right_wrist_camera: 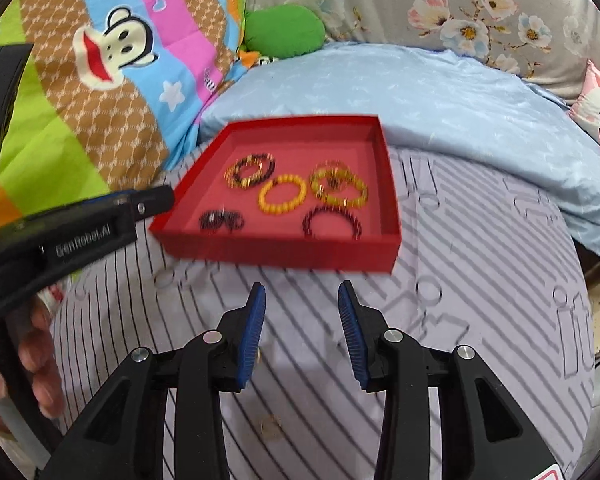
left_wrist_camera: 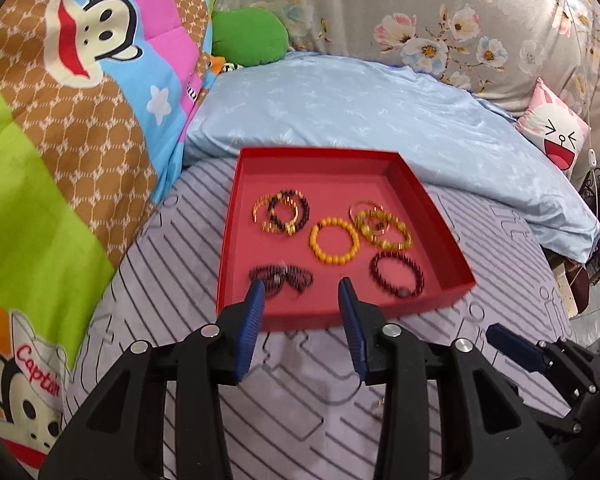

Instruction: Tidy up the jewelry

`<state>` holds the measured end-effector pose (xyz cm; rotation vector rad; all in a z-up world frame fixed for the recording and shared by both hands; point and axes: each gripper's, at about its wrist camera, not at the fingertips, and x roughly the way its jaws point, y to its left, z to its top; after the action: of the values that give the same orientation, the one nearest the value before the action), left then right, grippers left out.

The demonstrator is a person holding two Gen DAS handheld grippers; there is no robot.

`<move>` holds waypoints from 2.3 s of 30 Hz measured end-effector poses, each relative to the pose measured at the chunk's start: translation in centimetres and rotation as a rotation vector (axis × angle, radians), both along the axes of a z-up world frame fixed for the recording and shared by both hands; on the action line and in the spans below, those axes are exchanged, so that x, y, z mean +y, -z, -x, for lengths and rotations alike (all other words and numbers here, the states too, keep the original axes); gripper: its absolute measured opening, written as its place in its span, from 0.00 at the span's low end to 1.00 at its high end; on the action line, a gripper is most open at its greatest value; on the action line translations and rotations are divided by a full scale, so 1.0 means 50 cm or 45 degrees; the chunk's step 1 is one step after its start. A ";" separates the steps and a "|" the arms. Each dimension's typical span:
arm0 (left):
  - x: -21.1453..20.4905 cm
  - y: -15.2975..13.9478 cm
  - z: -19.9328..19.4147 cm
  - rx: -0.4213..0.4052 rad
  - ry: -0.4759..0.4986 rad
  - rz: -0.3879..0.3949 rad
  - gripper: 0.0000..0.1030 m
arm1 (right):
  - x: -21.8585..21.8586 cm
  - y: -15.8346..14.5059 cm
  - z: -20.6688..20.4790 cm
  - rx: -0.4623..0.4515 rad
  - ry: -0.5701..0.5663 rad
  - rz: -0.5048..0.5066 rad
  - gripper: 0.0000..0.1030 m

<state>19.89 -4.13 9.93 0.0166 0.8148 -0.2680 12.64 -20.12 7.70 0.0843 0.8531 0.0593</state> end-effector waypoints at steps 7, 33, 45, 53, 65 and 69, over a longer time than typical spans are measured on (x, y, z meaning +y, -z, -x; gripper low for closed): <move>0.025 0.051 0.065 0.062 -0.015 0.004 0.36 | 0.023 0.079 0.083 0.104 -0.030 -0.002 0.36; 0.044 0.145 0.157 0.186 -0.030 -0.024 0.36 | 0.027 0.133 0.117 0.130 -0.025 0.021 0.19; 0.006 0.146 0.155 0.189 0.040 -0.011 0.36 | -0.023 0.119 0.126 0.121 0.050 -0.031 0.19; -0.064 0.156 0.144 0.186 0.128 0.002 0.43 | -0.063 0.110 0.126 0.114 0.112 -0.055 0.19; -0.116 0.181 0.116 0.150 0.141 -0.077 0.31 | -0.075 0.119 0.120 0.125 0.119 -0.074 0.19; -0.112 0.181 0.116 0.138 0.139 -0.089 0.19 | -0.071 0.120 0.117 0.127 0.112 -0.082 0.19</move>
<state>14.09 -9.72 0.90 0.1134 0.9320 -0.3459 6.78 -23.65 1.68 0.1864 0.9459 -0.0003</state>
